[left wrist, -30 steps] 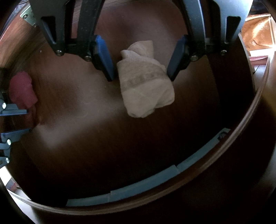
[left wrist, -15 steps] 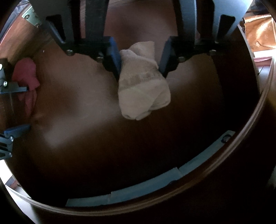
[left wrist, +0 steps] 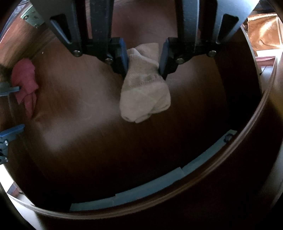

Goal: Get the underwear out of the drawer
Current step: 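Grasp the beige sock with the left tool while the right tool grasps the maroon cloth, then lift the beige sock and maroon cloth up out of the drawer with both tools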

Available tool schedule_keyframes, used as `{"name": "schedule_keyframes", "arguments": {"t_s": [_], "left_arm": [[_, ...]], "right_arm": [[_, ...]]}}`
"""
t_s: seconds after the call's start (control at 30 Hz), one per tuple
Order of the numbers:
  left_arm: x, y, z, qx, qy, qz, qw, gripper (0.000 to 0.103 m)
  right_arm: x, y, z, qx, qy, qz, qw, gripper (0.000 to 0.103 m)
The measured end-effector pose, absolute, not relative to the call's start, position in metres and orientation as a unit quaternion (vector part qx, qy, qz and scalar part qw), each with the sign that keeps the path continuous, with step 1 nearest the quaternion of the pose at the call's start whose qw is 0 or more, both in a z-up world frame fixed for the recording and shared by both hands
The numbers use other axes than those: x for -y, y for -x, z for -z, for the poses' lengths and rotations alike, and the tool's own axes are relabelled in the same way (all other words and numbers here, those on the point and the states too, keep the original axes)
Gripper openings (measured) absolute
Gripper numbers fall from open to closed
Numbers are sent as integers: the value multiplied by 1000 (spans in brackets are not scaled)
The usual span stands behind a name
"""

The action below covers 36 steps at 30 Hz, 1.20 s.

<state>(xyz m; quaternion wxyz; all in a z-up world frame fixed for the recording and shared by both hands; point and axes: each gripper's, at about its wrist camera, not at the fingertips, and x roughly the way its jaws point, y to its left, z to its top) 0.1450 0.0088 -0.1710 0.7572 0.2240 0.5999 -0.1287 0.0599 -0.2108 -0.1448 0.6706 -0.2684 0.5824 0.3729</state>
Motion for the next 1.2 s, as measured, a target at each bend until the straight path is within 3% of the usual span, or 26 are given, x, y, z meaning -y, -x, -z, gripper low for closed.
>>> {"name": "schedule_keyframes", "arguments": {"t_s": [0.57, 0.63, 0.67, 0.83, 1.2], "left_arm": [[-6, -135, 167, -589, -219, 130, 767, 28], [-7, -135, 166, -588, -217, 131, 769, 28], [-8, -135, 165, -587, -216, 125, 770, 28], [-16, -134, 154, -571, -194, 126, 787, 27], [-25, -127, 124, -495, -164, 102, 847, 26]], "right_arm": [[188, -55, 163, -585, 286, -376, 659, 55], [189, -51, 162, -582, 283, -388, 656, 39], [189, -46, 160, -584, 274, -404, 649, 24], [195, -38, 153, -570, 265, -408, 662, 10], [226, -15, 113, -494, 260, -398, 728, 6]]}}
